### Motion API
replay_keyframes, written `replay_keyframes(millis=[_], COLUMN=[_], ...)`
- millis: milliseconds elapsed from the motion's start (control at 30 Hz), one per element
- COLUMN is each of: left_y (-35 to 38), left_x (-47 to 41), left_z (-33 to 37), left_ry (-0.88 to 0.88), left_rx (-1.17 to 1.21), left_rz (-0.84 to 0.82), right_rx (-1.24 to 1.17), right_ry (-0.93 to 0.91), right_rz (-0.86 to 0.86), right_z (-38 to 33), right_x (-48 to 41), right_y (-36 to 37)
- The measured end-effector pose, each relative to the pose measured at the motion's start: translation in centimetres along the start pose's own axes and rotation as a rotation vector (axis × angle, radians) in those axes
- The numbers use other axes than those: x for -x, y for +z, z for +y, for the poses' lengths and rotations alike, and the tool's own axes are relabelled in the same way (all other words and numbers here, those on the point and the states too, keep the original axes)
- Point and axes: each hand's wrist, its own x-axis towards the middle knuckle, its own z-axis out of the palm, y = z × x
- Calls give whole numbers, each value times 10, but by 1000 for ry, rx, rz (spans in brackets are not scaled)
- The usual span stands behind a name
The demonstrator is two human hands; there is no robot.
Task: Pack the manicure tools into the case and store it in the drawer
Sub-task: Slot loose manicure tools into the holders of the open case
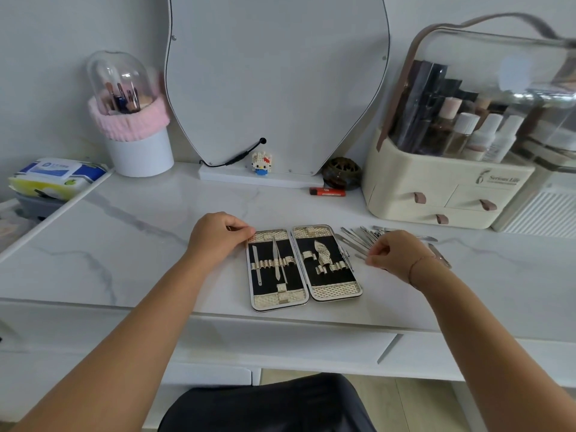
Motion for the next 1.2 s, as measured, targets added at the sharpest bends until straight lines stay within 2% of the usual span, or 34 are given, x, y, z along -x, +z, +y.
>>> replay_keyframes(millis=[133,300,533,633,767,867,1000,1200], left_y=[-1,-1,0,0,0,0,0,-1], left_x=[1,2,2,1,1,1,1,2], left_z=[1,2,3,2,2,2,1,4], left_ry=[-5,-6,-1,1,6,3,-2,-9], left_rx=[6,4,3,6,9,4,2,9], left_rz=[0,-1,0,0,2,4,4,5], right_rx=[-79,-73,87,213,262,220,171,172], right_ry=[-29,-183,-344,-319,-315,-313,-302,-379], right_rz=[100,144,381,354,321,406,416,443], right_z=[7,15,44,49,57,64,71,66], right_x=[2,14,62,80,89,93,105,112], right_y=[4,12,32,34,36,34,36,44])
